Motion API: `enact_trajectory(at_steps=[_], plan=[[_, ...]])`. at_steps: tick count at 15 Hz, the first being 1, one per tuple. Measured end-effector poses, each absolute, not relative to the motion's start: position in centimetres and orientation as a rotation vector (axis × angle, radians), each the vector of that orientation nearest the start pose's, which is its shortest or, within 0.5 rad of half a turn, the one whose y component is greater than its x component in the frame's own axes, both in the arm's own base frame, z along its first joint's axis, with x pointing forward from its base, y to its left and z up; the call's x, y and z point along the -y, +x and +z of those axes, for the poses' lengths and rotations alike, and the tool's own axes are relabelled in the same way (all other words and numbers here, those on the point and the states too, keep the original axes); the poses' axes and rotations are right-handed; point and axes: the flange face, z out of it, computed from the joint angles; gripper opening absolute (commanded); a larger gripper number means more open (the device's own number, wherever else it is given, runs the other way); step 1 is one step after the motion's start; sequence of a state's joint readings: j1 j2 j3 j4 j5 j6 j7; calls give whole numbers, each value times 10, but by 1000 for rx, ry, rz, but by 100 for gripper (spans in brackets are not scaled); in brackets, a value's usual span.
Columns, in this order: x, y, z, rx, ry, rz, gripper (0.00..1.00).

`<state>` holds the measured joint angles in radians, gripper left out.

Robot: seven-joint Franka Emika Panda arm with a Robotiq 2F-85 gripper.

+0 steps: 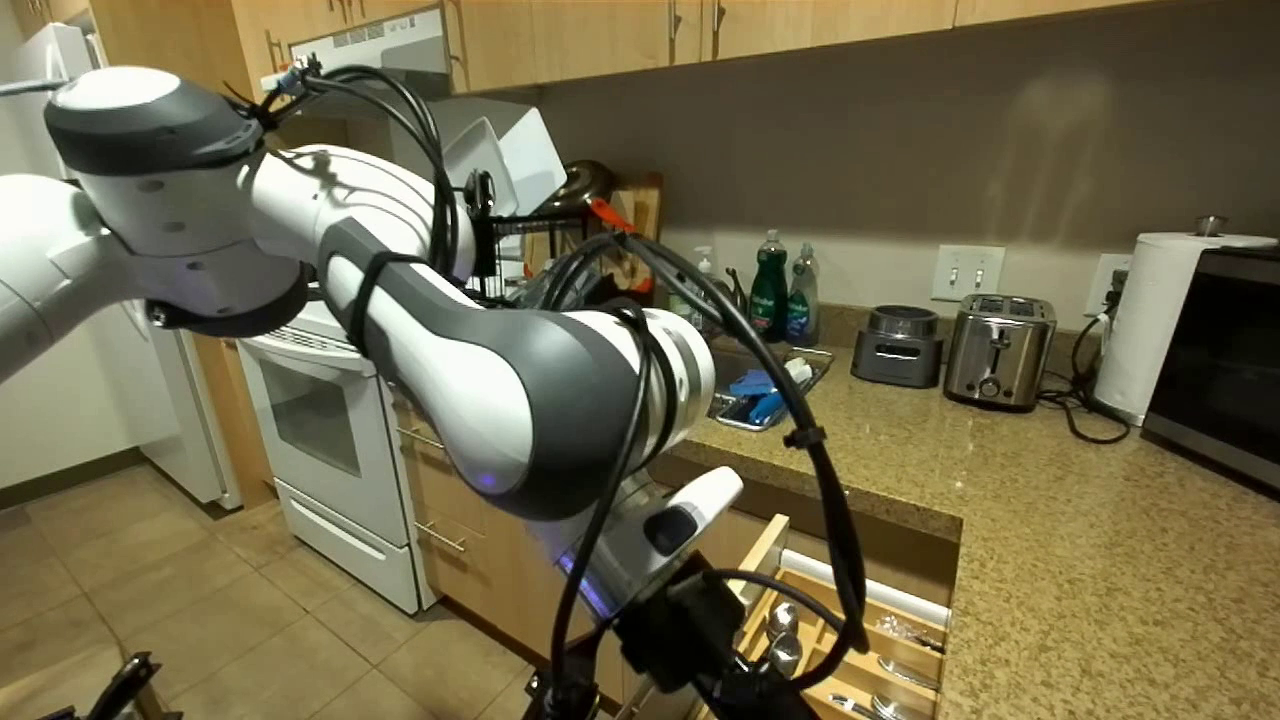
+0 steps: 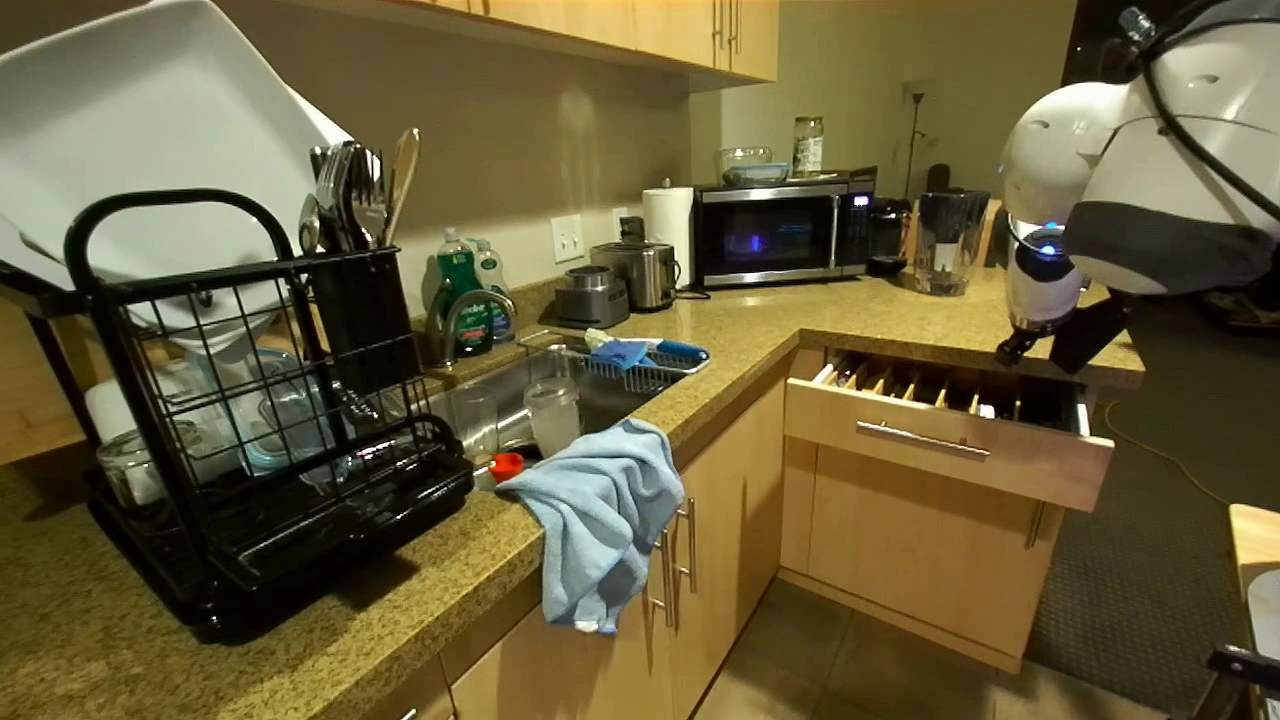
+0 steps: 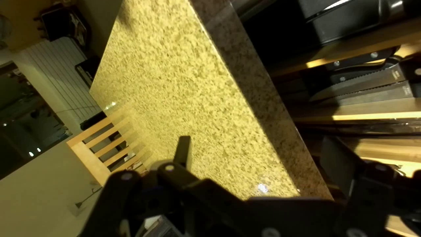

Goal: Open the drawer on the right.

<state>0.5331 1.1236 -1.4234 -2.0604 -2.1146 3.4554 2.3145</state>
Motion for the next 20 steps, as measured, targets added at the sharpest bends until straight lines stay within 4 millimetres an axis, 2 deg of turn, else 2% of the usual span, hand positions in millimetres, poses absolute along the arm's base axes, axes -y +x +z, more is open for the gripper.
enact_trajectory(at_steps=[4,15,17,20], plan=[[317,399,224,493,2175,305,100],[317,400,223,492,2176,305,100],[313,404,220,478,2187,308,100],[296,418,217,438,2214,332,100]])
